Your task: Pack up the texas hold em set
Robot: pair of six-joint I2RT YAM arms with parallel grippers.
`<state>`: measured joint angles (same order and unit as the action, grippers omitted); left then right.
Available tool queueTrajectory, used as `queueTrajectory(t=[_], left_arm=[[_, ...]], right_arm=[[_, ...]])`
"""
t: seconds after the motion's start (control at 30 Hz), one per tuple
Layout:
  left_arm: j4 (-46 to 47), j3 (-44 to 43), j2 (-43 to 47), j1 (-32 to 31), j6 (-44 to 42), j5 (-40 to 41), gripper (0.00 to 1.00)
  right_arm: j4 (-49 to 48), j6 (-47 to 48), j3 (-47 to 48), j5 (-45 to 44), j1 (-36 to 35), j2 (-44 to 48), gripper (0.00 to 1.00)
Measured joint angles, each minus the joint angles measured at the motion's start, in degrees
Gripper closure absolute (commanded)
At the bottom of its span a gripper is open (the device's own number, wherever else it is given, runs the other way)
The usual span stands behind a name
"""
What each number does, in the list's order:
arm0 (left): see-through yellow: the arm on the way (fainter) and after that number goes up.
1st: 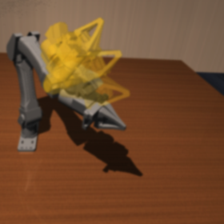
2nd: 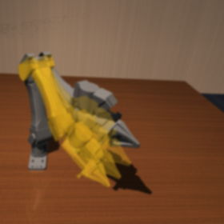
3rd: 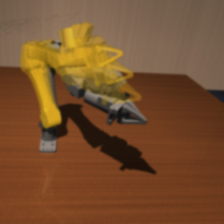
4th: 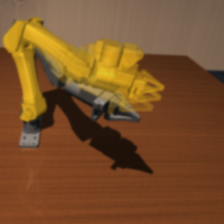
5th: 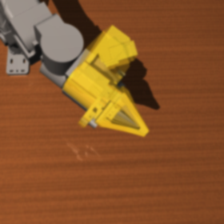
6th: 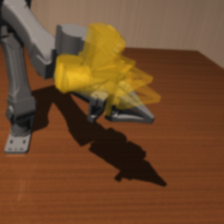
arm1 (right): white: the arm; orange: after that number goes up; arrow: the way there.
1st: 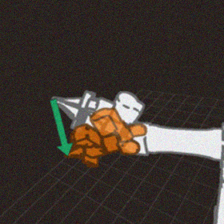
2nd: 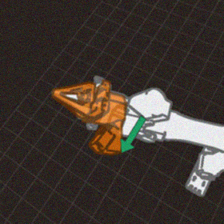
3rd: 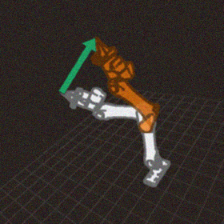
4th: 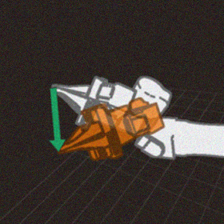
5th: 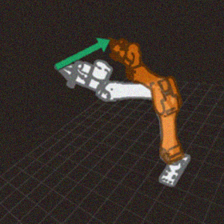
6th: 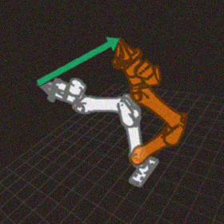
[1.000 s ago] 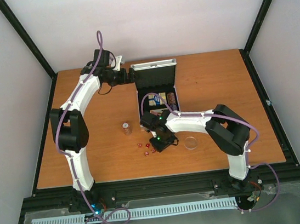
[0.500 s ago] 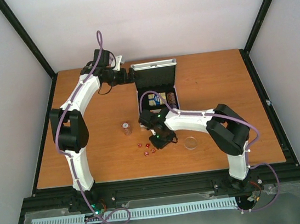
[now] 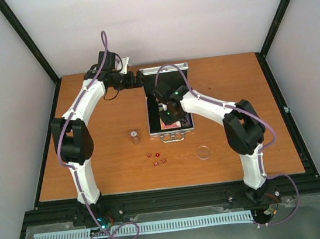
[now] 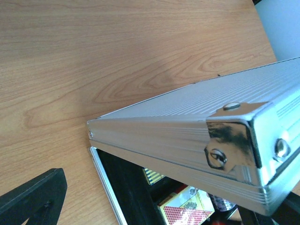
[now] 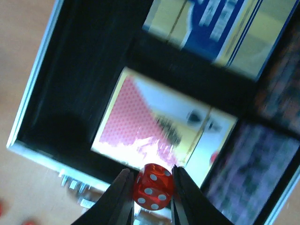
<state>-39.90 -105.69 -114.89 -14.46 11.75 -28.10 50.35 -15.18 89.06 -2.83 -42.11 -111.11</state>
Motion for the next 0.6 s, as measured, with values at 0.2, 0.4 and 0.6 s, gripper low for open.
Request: queueTrajectory(t=[0.2, 0.4, 0.6], left_arm=[[0.00, 0.37, 0.00, 0.00, 0.00, 0.07, 0.00], [0.00, 0.37, 0.00, 0.00, 0.00, 0.20, 0.00], [0.00, 0.37, 0.00, 0.00, 0.00, 0.37, 0.00]], right_arm=[[-3.80, 3.34, 7.56, -0.63, 4.04, -9.05, 0.96], [-5.29, 4.76, 10.54, -0.48, 4.55, -13.99, 0.96], [-6.99, 4.85, 11.08, -0.35, 4.94, -14.93, 0.96]])
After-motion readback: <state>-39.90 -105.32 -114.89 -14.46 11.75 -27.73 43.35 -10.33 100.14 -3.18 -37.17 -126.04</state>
